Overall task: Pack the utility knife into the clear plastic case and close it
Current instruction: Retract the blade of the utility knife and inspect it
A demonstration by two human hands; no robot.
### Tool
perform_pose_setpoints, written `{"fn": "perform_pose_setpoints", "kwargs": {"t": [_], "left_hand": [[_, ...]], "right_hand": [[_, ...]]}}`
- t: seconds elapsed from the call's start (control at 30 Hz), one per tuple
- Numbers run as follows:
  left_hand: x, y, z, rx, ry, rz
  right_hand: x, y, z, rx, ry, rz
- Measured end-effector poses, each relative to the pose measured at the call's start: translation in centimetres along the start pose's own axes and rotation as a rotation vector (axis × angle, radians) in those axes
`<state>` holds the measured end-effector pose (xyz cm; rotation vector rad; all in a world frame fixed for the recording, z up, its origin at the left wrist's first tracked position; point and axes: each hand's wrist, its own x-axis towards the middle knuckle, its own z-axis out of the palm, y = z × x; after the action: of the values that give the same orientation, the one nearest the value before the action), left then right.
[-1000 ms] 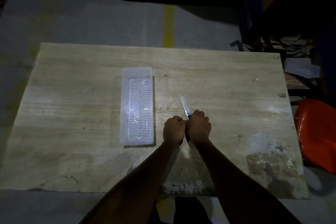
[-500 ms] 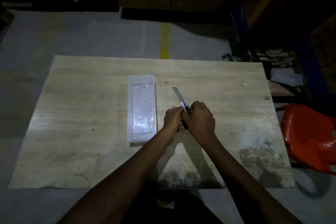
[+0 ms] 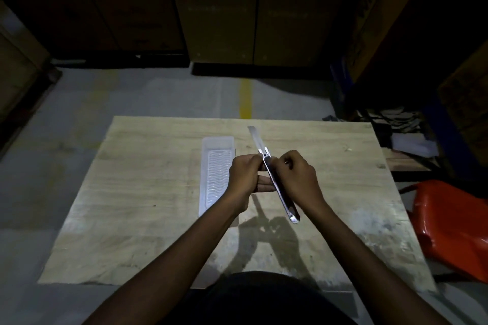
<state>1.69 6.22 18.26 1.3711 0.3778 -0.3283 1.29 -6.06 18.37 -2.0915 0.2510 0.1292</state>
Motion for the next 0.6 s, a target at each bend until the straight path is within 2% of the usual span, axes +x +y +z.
{"fn": "perform_pose_setpoints", "kwargs": {"t": [0.1,0.2,0.6], "left_hand": [[-0.1,0.6,-0.1,0.006,0.023,0.012],[-0.2,0.8,0.1,0.035,0.054,0.038],[-0.1,1.8,0.8,0.12,0.12,0.149]], "right_hand": [[0.4,-0.3,-0.9,0.222,-0.262,0.293],[0.6,-0.5,-1.3,0.243,-0.413,0.372],[0.9,-3.1,-1.1,0.248,-0.359,0.275]]}}
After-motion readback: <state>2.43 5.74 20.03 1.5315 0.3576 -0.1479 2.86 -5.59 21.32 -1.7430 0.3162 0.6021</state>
